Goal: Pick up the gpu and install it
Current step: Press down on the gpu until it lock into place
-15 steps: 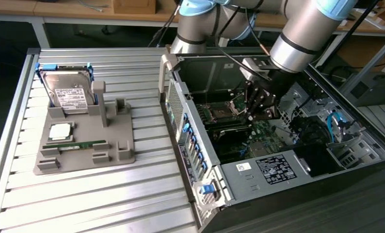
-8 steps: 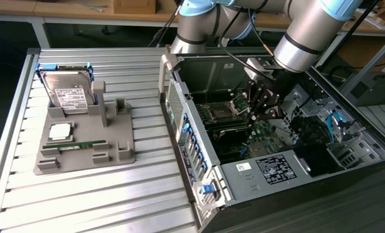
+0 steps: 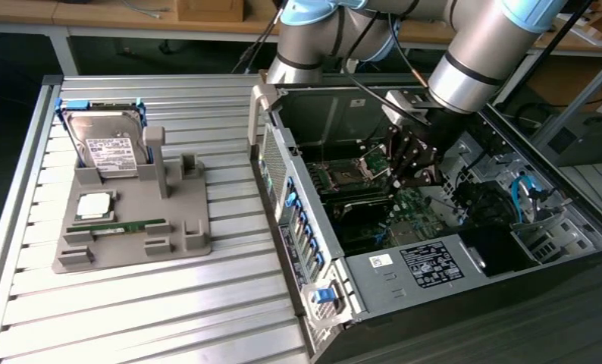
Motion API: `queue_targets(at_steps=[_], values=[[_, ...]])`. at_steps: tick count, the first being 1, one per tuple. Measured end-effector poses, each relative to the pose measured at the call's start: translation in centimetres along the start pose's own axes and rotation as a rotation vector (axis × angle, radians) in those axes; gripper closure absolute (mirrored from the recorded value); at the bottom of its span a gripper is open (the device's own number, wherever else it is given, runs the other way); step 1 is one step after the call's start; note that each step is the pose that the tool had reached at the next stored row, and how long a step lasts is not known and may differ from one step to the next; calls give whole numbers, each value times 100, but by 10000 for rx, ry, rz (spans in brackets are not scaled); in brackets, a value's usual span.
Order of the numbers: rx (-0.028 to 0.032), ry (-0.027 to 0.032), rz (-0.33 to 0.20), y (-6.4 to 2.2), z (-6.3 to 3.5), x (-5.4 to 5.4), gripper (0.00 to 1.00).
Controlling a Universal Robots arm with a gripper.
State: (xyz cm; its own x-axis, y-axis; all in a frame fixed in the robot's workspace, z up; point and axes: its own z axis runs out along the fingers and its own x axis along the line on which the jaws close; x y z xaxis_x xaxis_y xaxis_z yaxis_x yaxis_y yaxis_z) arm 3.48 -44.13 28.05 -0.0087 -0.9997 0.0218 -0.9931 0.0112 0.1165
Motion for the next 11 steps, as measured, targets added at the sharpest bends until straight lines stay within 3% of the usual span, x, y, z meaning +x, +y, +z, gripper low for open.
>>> queue_targets(at_steps=[3, 6, 11], values=[[1, -1, 0, 36, 5, 0, 89], [13, -2, 0, 212, 28, 2, 89], [15, -1, 1, 422, 56, 13, 89]])
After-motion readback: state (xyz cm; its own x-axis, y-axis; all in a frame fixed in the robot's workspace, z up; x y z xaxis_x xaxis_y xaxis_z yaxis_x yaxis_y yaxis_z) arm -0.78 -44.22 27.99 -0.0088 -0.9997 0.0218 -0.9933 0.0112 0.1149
